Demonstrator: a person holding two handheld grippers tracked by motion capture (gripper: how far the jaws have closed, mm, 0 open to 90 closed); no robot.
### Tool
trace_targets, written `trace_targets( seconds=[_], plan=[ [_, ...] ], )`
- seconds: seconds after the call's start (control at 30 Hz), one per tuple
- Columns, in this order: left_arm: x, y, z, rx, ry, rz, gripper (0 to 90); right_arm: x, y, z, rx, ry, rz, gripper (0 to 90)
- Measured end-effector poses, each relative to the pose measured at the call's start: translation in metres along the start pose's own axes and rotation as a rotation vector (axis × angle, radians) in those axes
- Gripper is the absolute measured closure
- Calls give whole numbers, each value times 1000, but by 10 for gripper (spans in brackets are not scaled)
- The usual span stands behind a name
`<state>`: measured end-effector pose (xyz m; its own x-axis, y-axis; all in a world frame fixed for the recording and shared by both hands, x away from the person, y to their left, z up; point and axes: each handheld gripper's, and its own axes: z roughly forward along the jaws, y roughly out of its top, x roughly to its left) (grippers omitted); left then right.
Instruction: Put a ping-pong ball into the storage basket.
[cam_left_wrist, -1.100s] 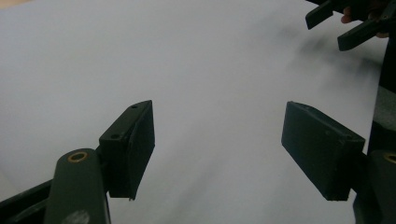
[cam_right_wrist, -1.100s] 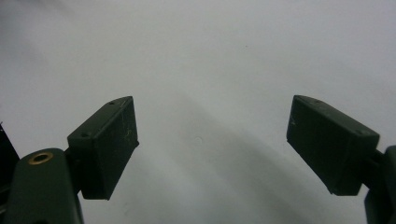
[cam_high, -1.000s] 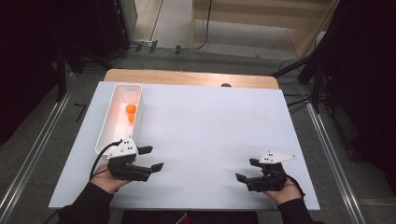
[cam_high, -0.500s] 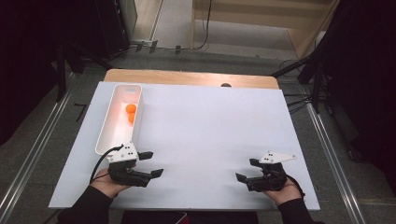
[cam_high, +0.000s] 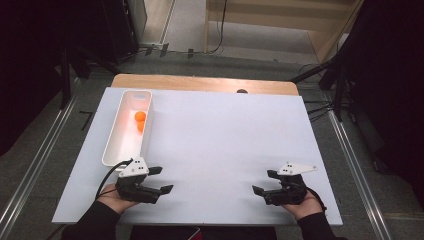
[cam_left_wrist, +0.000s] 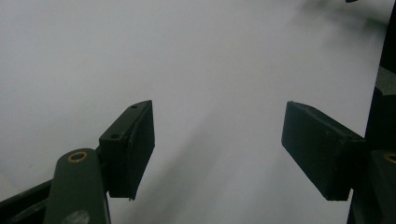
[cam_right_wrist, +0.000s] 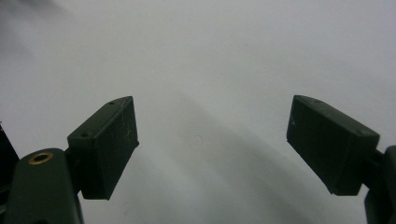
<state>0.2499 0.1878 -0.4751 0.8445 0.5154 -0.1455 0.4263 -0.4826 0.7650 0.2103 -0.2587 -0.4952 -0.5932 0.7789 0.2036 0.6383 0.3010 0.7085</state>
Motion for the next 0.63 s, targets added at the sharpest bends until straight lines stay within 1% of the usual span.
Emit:
trace_targets(
  seconds=[0.2,0.33,0.63],
  plan=[
    [0,0,0,-5,0,-6,260,0,0,0,0,-1,0,149],
    [1,0,0,5,2,-3,260,0,0,0,0,-1,3,149],
    [1,0,0,7,-1,-8,260,0,0,0,0,1,-1,149]
  ],
)
